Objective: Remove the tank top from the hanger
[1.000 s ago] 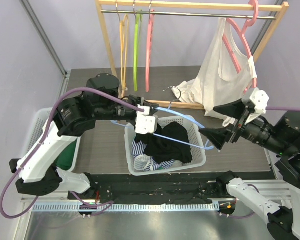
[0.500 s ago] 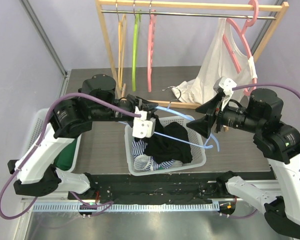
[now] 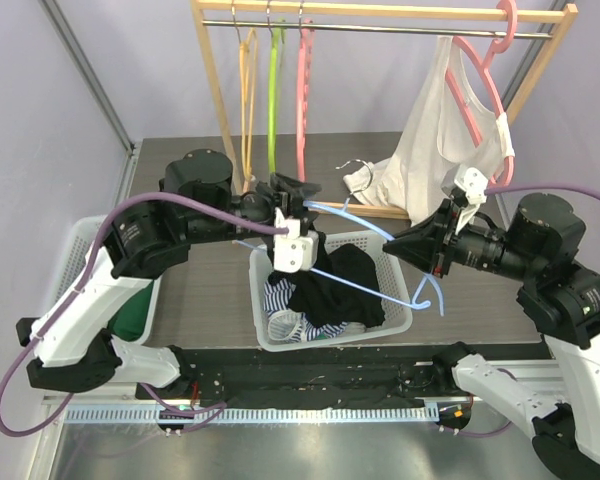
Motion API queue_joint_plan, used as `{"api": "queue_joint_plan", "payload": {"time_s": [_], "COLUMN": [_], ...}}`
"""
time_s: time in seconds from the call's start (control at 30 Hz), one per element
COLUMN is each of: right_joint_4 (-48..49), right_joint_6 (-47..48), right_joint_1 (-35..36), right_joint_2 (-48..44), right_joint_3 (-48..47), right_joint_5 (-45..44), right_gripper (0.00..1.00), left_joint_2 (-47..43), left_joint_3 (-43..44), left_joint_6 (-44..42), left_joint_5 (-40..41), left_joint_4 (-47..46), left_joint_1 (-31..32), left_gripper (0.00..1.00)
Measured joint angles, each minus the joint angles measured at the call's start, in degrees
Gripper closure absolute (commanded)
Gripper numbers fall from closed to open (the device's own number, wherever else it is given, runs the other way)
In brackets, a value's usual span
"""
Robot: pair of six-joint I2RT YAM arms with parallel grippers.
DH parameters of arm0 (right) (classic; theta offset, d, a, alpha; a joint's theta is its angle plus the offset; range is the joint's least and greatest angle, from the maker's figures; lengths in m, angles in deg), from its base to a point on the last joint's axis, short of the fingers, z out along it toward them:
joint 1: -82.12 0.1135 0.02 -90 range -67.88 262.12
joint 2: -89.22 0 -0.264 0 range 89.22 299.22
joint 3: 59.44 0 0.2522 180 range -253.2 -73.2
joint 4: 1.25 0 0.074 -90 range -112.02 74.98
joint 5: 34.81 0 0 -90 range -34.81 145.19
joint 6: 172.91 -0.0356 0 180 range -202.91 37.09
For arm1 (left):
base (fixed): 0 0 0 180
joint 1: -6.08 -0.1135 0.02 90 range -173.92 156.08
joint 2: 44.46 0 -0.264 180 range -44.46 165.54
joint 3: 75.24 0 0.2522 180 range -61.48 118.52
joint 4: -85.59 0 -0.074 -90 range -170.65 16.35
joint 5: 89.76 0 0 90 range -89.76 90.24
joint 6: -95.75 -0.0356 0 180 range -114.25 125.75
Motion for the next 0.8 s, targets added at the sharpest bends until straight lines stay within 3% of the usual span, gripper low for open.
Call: {"api": "queue_joint_plan", "payload": {"time_s": [0.13, 0.43, 0.53, 0.7, 0.8], "right_joint_4": [-0.2, -0.3, -3.0, -5.7, -6.6], "right_joint_6": [1.7, 10.6, 13.2, 15.8, 16.0], "right_joint_1": [0.0, 0.0, 0.0, 0.0, -0.3], "right_joint_2": [-1.6, -4.3, -3.9, -4.1, -5.1], "right_joint_3": [0.2, 0.1, -2.7, -7.4, -8.3], "right_joint_5": [-3.5, -17.8, -21.1, -24.6, -25.1], "right_gripper": [0.99, 0.99, 0.99, 0.99, 0.99], "left_joint_2": [1.1, 2.8, 0.7, -1.4, -2.0], "left_joint_3": [0.1, 3.5, 0.7, -3.5, -6.3], "left_joint_6": [3.7, 21.2, 23.3, 26.8, 28.9], "left_joint_5": [4.6, 5.6, 7.0, 10.3, 12.1], "left_joint_4": [-3.6, -6.3, -7.5, -9.9, -12.6], "left_joint_1": [1.5, 3.3, 3.2, 2.7, 2.5], "left_gripper": [0.13, 0.15, 0.2, 0.43, 0.47]}}
